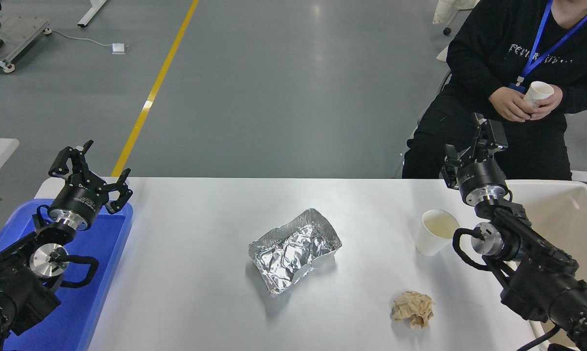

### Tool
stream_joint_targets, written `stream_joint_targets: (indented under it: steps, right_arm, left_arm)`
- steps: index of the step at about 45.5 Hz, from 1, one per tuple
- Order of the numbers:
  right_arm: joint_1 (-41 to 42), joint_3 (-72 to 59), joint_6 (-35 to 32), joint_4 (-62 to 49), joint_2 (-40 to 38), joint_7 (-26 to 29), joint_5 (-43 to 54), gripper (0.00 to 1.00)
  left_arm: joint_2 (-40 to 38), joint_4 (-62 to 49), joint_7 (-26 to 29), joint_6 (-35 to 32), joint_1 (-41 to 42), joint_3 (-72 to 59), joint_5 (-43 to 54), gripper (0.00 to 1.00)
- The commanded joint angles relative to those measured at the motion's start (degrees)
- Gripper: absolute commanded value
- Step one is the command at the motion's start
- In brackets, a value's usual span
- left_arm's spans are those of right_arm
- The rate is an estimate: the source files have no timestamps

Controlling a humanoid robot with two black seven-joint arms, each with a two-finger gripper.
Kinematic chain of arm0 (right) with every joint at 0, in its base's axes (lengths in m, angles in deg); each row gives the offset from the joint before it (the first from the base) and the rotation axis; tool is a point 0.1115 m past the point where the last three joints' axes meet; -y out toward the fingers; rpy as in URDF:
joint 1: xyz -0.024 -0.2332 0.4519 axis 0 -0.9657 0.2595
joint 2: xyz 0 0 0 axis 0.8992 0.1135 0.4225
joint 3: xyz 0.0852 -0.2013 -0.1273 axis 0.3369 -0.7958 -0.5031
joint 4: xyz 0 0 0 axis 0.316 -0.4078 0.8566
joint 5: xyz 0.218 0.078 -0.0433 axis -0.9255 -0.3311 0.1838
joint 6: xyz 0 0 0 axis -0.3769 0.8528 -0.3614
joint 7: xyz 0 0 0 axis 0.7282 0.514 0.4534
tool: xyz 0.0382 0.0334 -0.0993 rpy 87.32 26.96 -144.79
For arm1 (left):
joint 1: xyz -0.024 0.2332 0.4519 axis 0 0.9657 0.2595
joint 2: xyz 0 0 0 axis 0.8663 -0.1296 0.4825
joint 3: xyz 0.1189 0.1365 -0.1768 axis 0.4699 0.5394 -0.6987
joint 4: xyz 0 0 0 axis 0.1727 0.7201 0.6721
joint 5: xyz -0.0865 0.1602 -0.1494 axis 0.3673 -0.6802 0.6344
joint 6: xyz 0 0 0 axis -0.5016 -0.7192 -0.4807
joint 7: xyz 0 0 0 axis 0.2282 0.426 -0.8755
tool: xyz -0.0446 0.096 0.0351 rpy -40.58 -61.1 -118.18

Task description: Clean the table surface

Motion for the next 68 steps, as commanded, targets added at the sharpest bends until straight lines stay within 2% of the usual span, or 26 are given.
stream_joint_targets:
  steps: [1, 68]
  right_arm:
    - [0.04, -0.33, 0.45, 0.15, -0.18, 0.00, -0.15, 1.00]
    - [1.45, -3.06, 2.03, 0.15, -0.35, 0.00, -0.24, 1.00]
  left_arm:
    - [-0.01, 0.00, 0.00, 0.01, -0.01, -0.01, 0.01, 1.00]
    - [-0.01, 0.00, 0.09, -0.07, 0.08, -0.10, 0.01, 1.00]
